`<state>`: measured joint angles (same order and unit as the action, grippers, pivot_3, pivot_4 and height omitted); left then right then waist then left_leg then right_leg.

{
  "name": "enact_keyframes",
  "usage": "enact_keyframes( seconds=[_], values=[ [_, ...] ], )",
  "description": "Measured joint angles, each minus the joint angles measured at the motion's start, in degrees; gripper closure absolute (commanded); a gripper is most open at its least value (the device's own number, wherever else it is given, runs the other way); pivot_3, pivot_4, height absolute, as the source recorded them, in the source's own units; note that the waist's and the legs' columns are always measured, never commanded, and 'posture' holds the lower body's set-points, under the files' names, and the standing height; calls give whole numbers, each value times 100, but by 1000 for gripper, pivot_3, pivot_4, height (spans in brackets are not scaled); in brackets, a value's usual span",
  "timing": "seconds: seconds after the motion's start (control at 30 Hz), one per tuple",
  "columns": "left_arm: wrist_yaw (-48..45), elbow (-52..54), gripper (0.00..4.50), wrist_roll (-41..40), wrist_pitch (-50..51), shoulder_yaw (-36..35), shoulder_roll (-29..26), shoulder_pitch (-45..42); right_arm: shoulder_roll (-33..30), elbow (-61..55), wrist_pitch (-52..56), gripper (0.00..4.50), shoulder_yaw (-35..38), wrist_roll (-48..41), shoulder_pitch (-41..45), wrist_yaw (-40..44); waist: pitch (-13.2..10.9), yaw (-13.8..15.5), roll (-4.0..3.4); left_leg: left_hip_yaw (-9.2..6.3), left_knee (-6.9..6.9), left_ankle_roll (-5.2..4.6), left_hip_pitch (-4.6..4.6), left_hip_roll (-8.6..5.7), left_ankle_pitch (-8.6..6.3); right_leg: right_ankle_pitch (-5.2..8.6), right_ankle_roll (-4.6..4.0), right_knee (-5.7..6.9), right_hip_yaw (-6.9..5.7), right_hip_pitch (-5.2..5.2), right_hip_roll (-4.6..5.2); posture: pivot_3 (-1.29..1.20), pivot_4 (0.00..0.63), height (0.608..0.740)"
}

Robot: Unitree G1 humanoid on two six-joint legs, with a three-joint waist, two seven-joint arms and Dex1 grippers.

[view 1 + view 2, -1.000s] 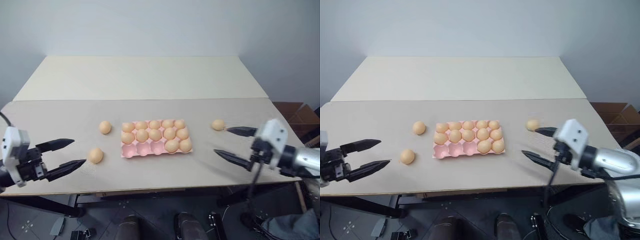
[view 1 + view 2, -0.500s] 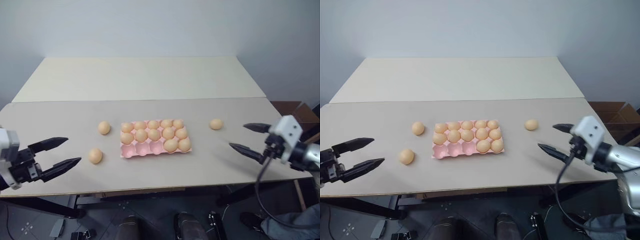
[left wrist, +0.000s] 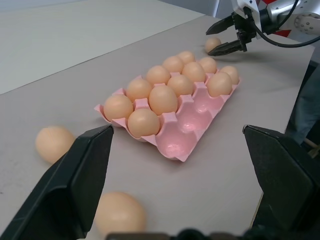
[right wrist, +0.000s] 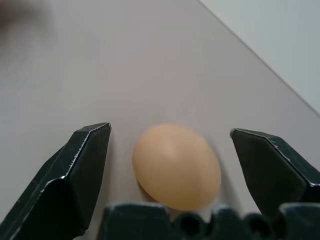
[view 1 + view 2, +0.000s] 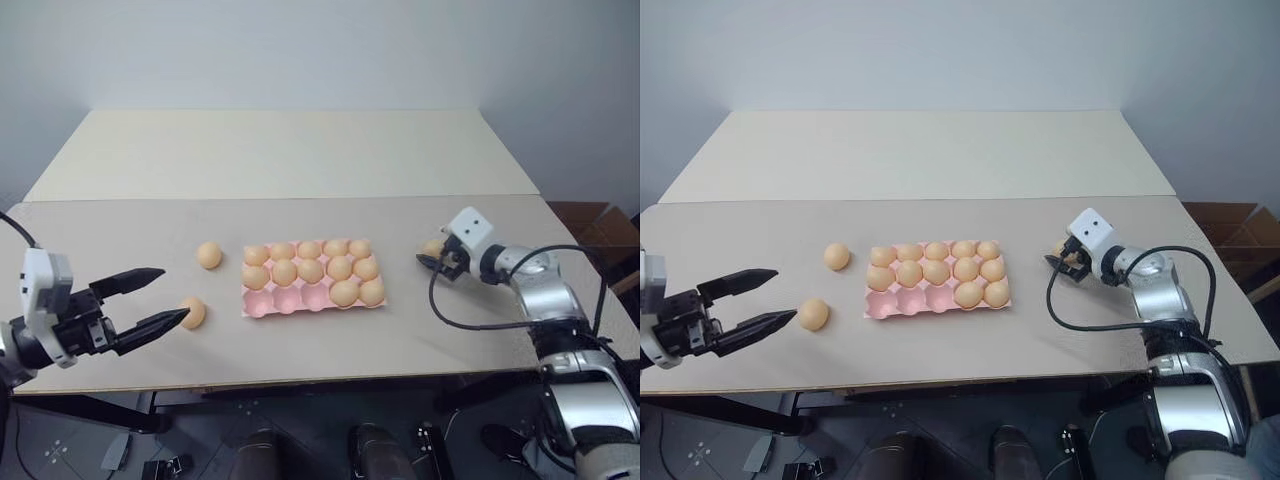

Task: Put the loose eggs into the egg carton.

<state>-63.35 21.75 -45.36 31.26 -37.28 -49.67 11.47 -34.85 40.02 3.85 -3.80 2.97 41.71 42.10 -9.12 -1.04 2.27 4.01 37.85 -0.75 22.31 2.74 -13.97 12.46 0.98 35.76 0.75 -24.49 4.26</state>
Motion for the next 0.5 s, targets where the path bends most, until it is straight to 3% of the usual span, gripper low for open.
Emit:
enact_keyframes(
  seconds=[0.13,0.3,0.5],
  values=[
    [28,44,0,0,-2,-69,28,130,17,111,31,2213,-9,24,40,-7,0,1,0,0,0,1,-4,1,0,-1,1,5,0,2,1,0,150,740],
    [85,181,0,-1,-7,-134,49,216,34,-923,384,2308,56,-120,-252,25,0,-2,-1,-2,0,2,-10,6,2,-1,1,15,0,1,-5,0,150,740],
    [109,213,0,-16,-7,-156,51,154,659,-4642,2086,2308,-187,-730,-876,-45,1,-52,-5,-9,0,3,-18,24,1,4,-7,30,-1,-1,-25,0,150,740]
  ],
)
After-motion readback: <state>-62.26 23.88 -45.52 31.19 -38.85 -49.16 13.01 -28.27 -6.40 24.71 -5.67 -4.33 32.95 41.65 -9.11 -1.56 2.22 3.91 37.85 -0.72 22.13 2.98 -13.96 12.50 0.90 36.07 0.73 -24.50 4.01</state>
